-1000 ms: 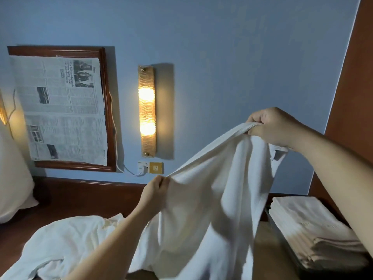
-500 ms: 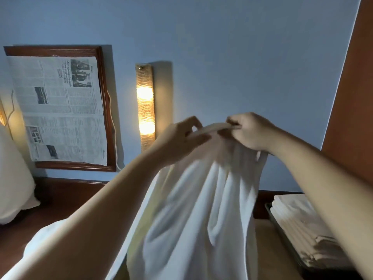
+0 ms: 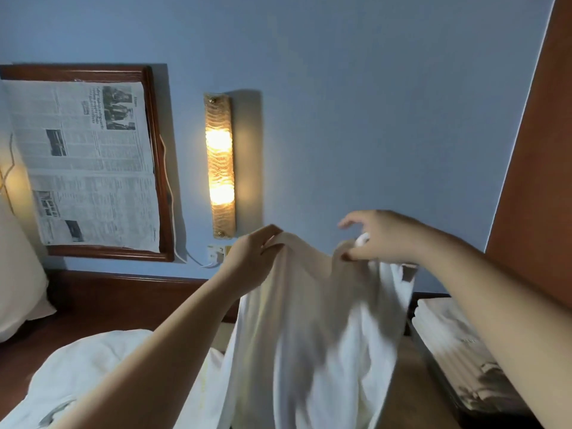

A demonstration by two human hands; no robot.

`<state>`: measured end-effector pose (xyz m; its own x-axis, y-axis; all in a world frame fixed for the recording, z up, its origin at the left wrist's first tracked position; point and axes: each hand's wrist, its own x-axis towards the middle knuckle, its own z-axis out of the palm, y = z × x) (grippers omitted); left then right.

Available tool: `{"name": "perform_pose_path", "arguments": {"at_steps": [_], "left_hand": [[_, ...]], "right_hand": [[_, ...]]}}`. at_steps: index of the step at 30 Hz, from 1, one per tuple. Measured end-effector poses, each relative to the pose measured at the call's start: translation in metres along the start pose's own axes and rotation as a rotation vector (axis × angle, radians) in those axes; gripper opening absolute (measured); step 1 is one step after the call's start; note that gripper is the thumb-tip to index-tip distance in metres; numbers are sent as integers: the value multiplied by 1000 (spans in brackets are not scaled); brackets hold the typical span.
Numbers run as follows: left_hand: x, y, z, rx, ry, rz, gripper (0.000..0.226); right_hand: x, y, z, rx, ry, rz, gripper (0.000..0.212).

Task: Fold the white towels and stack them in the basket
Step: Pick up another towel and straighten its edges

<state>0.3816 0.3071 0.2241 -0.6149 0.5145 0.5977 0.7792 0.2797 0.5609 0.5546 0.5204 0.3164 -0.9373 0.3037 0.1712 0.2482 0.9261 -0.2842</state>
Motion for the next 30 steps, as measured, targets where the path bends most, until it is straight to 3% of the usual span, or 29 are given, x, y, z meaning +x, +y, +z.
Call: {"name": "perform_pose_path", "arguments": {"at_steps": [1, 2, 3, 5, 6, 9, 11, 13, 17, 20, 23, 25, 26, 27, 29, 30], "left_hand": [[7, 15, -3, 24, -3, 57, 20], [14, 30, -5, 55, -9, 108, 20], [20, 43, -7, 82, -16, 154, 17], [30, 60, -12, 111, 0, 194, 5], [34, 62, -16, 116, 23, 202, 9], [37, 41, -21, 212, 50, 249, 25], [30, 20, -16, 220, 68, 268, 17], [15, -6, -7, 202, 124, 217, 10], [-18, -54, 2, 157, 187, -52, 16], [-18, -56, -4, 99, 235, -154, 19], [-2, -21, -11, 54, 217, -86, 21], [12, 13, -15, 45, 153, 34, 22], [20, 30, -16, 45, 121, 106, 22], [28, 45, -18, 56, 93, 174, 23], [40, 66, -25, 80, 63, 254, 19], [43, 71, -29, 79, 58, 254, 13]], "right_hand": [[-1, -13, 8, 61, -40, -43, 68], [0, -26, 13, 102, -48, -89, 72], [5, -33, 18, 134, -19, -141, 62], [14, -40, 14, 158, 97, -192, 21], [17, -38, 7, 146, 139, -201, 14], [18, -32, -9, 109, 207, -175, 22], [17, -30, -13, 106, 279, -162, 19], [18, -26, -17, 135, 368, -118, 17], [20, -3, -32, 165, 481, 15, 15], [19, 7, -30, 31, 429, 115, 20], [12, 0, -18, -82, 221, 93, 15], [7, -20, -5, -7, 27, 1, 65], [8, -29, 3, 51, -19, -42, 80], [11, -36, 10, 115, -16, -105, 73], [22, -41, 12, 199, 80, -176, 25], [24, -40, 6, 211, 140, -193, 20]]}}
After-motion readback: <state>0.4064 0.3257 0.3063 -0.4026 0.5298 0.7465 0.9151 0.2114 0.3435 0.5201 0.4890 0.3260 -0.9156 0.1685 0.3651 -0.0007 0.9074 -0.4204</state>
